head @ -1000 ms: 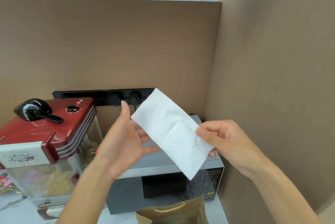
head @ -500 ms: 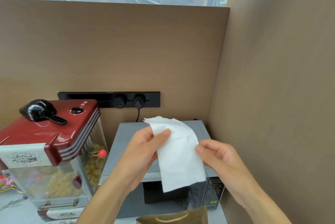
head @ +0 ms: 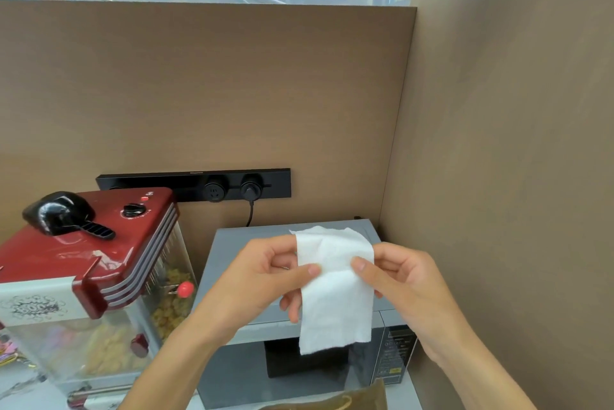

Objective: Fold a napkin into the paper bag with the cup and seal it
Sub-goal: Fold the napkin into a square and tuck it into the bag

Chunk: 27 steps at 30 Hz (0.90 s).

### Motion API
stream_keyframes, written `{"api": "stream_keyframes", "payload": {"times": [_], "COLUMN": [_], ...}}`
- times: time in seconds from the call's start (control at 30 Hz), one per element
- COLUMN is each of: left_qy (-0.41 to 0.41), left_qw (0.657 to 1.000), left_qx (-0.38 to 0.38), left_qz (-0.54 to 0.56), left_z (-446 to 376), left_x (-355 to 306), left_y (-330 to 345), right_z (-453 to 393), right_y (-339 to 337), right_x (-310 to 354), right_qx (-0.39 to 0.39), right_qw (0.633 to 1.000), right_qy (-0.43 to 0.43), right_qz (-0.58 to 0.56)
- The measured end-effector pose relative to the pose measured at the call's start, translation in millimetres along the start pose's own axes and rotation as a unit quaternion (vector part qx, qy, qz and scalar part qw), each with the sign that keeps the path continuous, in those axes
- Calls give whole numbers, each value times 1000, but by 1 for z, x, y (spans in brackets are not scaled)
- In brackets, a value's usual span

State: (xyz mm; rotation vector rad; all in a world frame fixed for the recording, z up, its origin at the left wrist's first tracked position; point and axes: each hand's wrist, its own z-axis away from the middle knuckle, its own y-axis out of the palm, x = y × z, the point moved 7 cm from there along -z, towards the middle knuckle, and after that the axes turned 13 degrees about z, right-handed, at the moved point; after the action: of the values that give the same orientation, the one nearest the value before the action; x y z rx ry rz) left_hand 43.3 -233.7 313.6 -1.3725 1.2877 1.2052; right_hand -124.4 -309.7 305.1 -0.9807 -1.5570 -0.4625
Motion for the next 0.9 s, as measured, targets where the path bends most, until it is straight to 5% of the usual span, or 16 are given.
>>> {"api": "stream_keyframes", "payload": {"times": [0.47, 0.9], "left_qy": [63, 142], "left_qw": [996, 988], "left_qx": [-62, -30], "left_qz": [12, 53], "left_z": [-2, 0], "left_x": [-15, -31], "left_y": [-28, -30], "right_z": [-24, -29], "right_y": [-3, -11], "right_x": [22, 33], "right_qx": [54, -3], "right_qw": [996, 993], "right_qy": [-36, -84], "right_qz": [56, 80]}}
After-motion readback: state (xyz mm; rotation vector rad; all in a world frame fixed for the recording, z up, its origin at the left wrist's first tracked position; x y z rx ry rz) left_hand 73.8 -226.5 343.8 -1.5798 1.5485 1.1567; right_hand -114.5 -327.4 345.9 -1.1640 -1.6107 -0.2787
